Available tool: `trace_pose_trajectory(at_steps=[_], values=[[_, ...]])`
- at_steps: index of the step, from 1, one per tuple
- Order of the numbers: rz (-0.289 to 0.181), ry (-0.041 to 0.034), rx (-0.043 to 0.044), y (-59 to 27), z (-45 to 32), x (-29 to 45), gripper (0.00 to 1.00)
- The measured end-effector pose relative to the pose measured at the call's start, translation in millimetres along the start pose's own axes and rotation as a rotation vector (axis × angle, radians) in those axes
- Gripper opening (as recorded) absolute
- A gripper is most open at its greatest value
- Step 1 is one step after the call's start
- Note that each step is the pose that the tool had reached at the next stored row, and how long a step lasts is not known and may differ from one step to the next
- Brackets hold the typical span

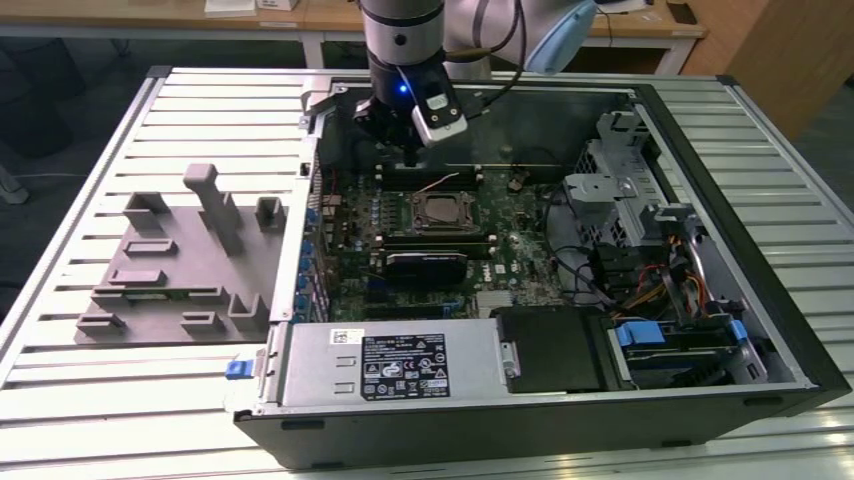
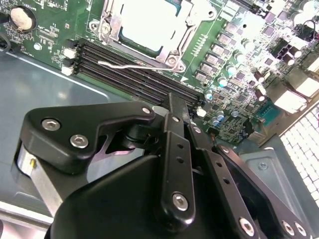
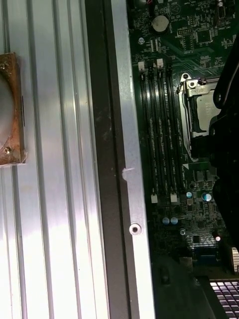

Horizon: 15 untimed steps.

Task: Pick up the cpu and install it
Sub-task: 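Install the first cpu locking lever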

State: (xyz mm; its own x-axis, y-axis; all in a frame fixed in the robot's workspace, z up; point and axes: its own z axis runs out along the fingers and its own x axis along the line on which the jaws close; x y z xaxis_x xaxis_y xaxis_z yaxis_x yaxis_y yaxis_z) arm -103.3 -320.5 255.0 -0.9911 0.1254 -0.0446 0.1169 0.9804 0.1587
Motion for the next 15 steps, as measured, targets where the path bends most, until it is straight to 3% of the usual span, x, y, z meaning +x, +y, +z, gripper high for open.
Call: trace_pose_trajectory(at_steps=[9, 15], values=[[-0.001, -0.0067, -0.0009, -0.6, 4.1, -0.5, 0.11], [-0.001, -0.0085, -0.0011, -0.2, 6.7, -6.2, 0.11]])
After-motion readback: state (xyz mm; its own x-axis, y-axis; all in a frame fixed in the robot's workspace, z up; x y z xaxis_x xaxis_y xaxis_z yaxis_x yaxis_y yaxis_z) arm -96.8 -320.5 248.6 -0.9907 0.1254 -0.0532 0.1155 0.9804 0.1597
